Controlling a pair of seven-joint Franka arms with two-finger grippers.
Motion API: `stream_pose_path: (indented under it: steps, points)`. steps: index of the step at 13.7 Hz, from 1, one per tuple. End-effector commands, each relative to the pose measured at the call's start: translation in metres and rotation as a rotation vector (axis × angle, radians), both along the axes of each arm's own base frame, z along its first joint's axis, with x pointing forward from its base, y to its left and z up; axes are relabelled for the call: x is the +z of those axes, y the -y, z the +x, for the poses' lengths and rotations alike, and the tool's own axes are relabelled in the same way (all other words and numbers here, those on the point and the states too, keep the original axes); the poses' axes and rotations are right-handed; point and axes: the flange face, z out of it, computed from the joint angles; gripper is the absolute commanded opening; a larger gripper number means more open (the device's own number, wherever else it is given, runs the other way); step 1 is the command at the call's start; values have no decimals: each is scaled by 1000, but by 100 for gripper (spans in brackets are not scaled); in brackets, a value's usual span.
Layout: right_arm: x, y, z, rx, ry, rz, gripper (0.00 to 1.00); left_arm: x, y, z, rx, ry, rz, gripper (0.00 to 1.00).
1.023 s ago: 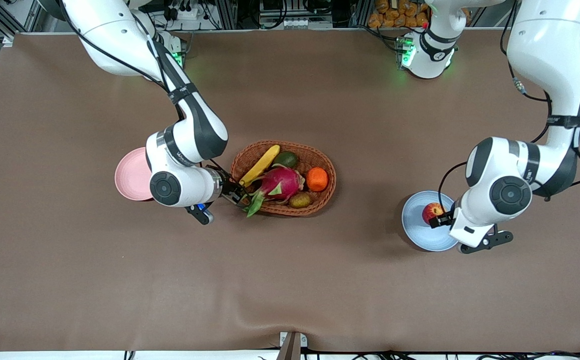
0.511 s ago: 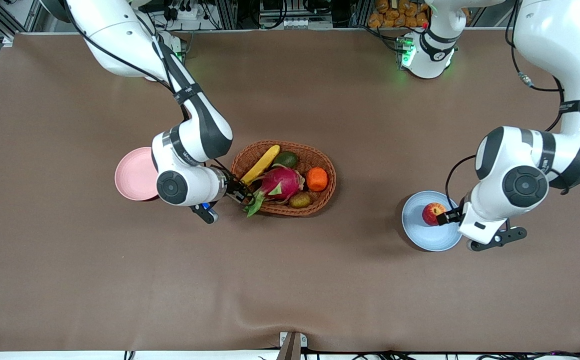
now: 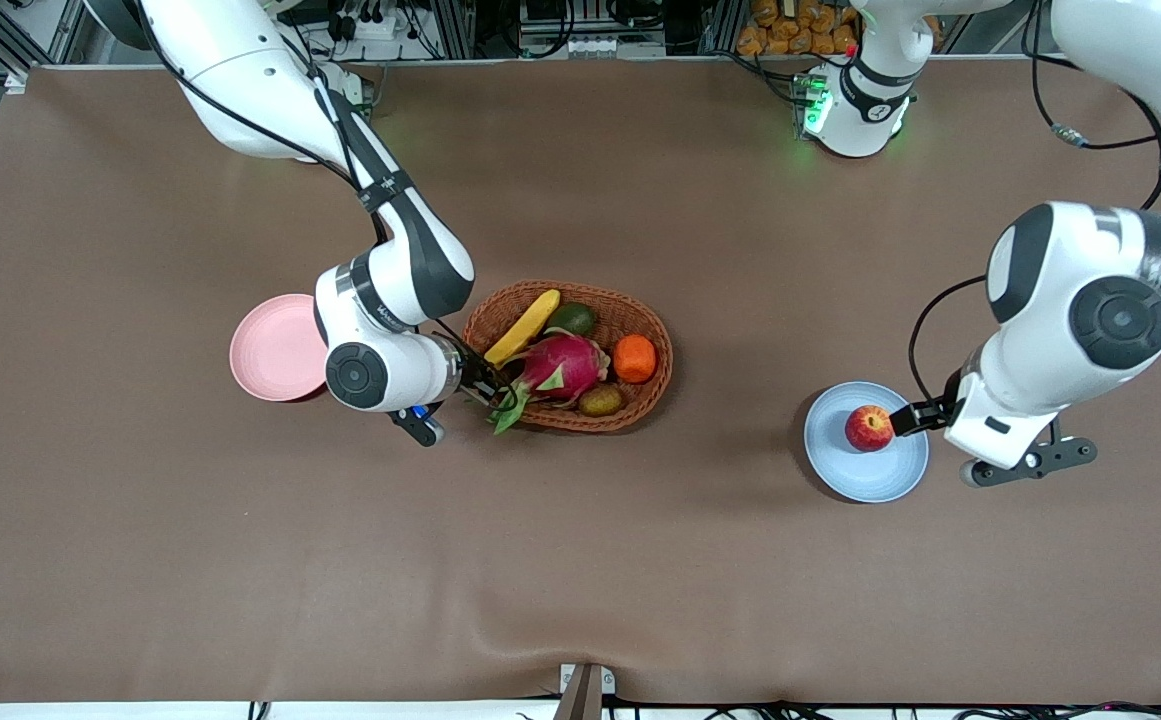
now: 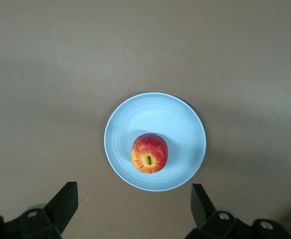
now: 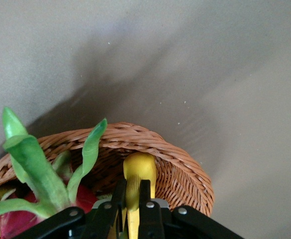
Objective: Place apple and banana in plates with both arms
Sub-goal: 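Open the left gripper on the apple while the right gripper grasps the banana, then lift the banana with the right gripper while the left gripper withdraws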
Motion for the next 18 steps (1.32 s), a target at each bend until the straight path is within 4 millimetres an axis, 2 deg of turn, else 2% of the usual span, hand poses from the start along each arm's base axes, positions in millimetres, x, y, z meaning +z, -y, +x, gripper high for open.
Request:
stream_pose_path:
  steps: [1, 5, 10, 12, 13, 14, 15, 16, 18]
  points:
    - [1, 3, 6, -18, 2, 8, 1, 41, 0, -16, -51, 5, -45, 100]
    - [11, 2, 6, 0, 0, 15, 0, 87, 1, -40, -87, -4, -37, 100]
    - [51, 37, 19, 70, -124, 52, 0, 137, 0, -66, -109, 16, -71, 100]
    - [75, 50, 22, 112, -139, 71, 0, 155, -3, -76, -108, 13, -65, 100]
    - [86, 67, 27, 145, -142, 89, 0, 166, -3, -82, -120, 12, -62, 100]
    - [91, 92, 34, 177, -146, 114, 0, 174, -3, -87, -144, 10, -61, 100]
    - [93, 119, 42, 214, -124, 143, 0, 183, -7, -90, -186, 14, -70, 100]
    - [95, 148, 51, 246, -98, 154, 0, 192, -19, -91, -193, 26, -93, 100]
    - [98, 190, 60, 330, -59, 121, 0, 211, -26, -104, -180, 38, -109, 100]
